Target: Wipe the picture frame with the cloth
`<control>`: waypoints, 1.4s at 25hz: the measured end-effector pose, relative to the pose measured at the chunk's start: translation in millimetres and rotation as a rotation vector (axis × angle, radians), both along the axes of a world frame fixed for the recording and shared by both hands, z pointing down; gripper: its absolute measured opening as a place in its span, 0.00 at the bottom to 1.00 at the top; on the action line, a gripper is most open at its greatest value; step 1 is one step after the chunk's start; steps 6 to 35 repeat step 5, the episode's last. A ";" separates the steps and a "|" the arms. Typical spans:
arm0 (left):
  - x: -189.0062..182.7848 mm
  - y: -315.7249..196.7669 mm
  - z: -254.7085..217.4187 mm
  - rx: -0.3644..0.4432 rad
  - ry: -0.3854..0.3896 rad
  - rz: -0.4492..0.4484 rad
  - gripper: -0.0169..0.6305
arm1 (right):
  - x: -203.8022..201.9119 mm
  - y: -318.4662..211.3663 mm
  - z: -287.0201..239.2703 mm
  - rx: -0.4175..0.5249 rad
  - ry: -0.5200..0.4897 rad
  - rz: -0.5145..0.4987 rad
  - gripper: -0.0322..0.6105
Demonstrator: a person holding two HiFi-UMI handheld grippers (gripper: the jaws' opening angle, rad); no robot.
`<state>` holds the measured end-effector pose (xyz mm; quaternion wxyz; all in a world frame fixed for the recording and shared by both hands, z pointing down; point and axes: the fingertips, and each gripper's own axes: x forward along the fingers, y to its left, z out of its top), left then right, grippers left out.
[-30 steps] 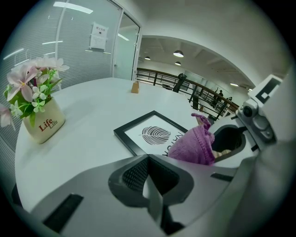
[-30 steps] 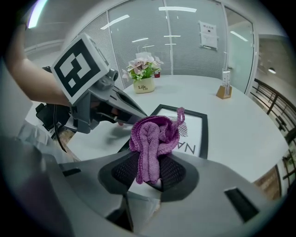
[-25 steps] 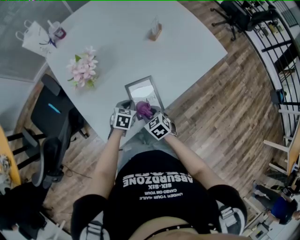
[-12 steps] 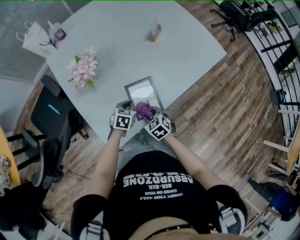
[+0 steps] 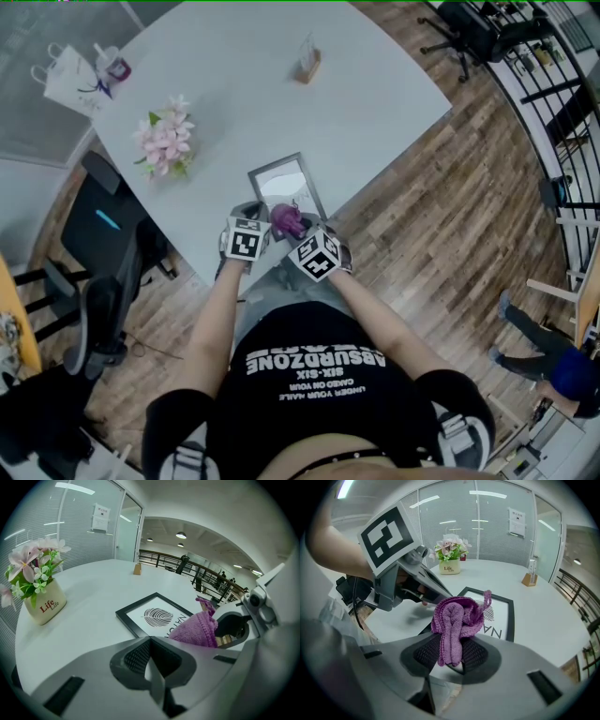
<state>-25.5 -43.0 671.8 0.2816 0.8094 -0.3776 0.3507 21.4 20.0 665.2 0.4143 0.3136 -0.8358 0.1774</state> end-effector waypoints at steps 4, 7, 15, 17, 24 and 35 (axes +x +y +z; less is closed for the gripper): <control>0.3 0.0 -1.1 0.002 0.000 0.000 0.05 | 0.3 -0.2 -1.8 0.004 0.000 0.000 0.25; 0.3 -0.1 -1.4 0.002 0.001 0.000 0.05 | 0.1 -0.4 -2.2 0.005 0.000 -0.001 0.25; 0.3 -0.1 -1.4 0.002 0.001 0.000 0.05 | 0.1 -0.4 -2.2 0.005 0.000 -0.001 0.25; 0.3 -0.1 -1.4 0.002 0.001 0.000 0.05 | 0.1 -0.4 -2.2 0.005 0.000 -0.001 0.25; 0.3 -0.1 -1.4 0.002 0.001 0.000 0.05 | 0.1 -0.4 -2.2 0.005 0.000 -0.001 0.25; 0.3 -0.1 -1.4 0.002 0.001 0.000 0.05 | 0.1 -0.4 -2.2 0.005 0.000 -0.001 0.25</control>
